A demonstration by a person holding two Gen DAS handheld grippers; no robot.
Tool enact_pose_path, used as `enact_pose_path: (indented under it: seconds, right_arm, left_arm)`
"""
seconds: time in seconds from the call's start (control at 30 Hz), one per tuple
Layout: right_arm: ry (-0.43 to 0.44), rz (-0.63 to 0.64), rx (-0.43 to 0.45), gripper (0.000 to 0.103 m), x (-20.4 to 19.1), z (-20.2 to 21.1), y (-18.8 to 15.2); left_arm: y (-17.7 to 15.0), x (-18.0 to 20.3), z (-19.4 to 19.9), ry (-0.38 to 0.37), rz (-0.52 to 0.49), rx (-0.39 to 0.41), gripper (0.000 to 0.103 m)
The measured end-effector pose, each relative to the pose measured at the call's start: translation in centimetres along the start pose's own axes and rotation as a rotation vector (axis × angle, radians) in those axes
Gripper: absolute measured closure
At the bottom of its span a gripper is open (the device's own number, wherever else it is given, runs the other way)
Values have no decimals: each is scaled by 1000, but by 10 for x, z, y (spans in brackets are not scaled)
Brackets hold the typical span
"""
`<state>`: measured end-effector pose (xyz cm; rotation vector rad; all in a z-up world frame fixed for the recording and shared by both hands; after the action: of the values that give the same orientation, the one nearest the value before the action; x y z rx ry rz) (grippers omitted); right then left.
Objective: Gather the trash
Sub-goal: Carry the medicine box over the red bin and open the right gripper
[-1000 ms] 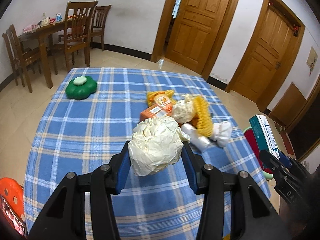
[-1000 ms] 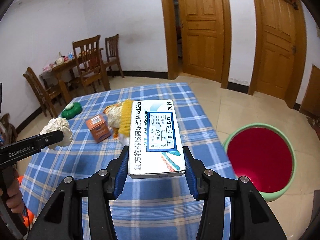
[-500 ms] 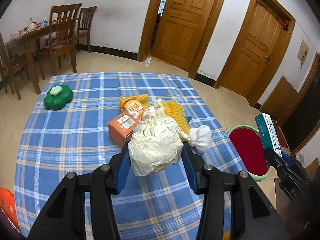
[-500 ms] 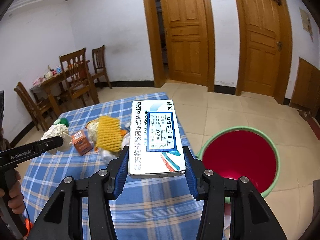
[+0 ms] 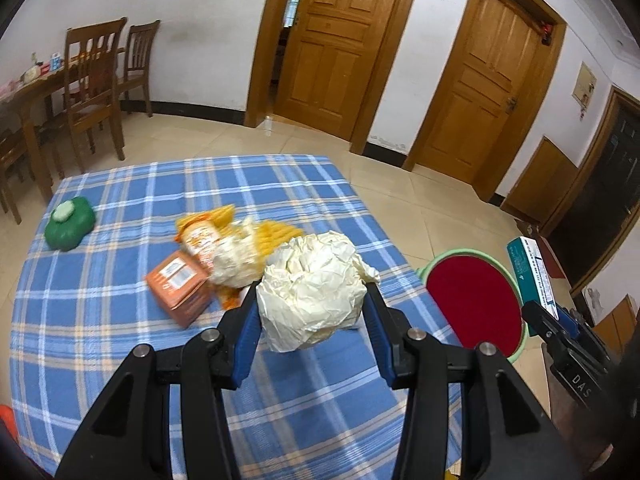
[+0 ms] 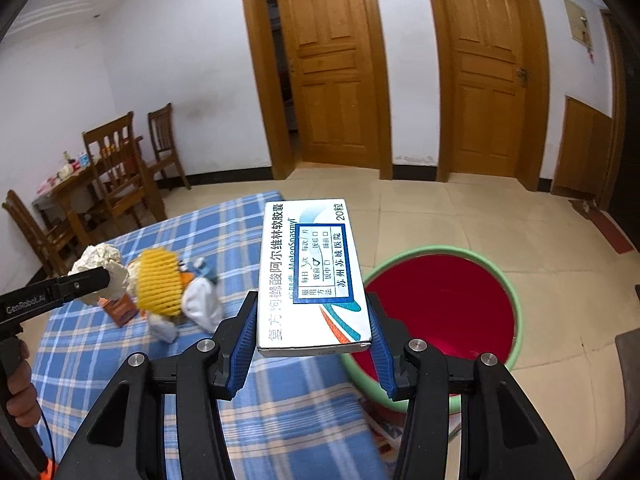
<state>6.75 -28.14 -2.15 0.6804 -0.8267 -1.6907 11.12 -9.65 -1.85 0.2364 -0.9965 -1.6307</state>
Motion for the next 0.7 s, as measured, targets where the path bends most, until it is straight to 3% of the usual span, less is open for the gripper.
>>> enact_pose_path:
  seconds: [0.7]
  right_arm:
    - [-139, -123, -113, 51, 90, -47, -21]
  left_arm:
    - [2, 82, -81, -93, -135, -104, 54]
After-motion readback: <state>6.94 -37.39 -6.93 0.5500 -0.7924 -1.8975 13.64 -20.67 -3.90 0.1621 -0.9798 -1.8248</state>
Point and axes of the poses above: each gripper's, at about its wrist camera, not at the fingertips, and z roughly against the way its jaws point, x to its right, y to its top, the point moved 10 cm from there along -z, roughly the way its jaws point, and after that the axes turned 10 degrees about -y, right-handed, at the moved point
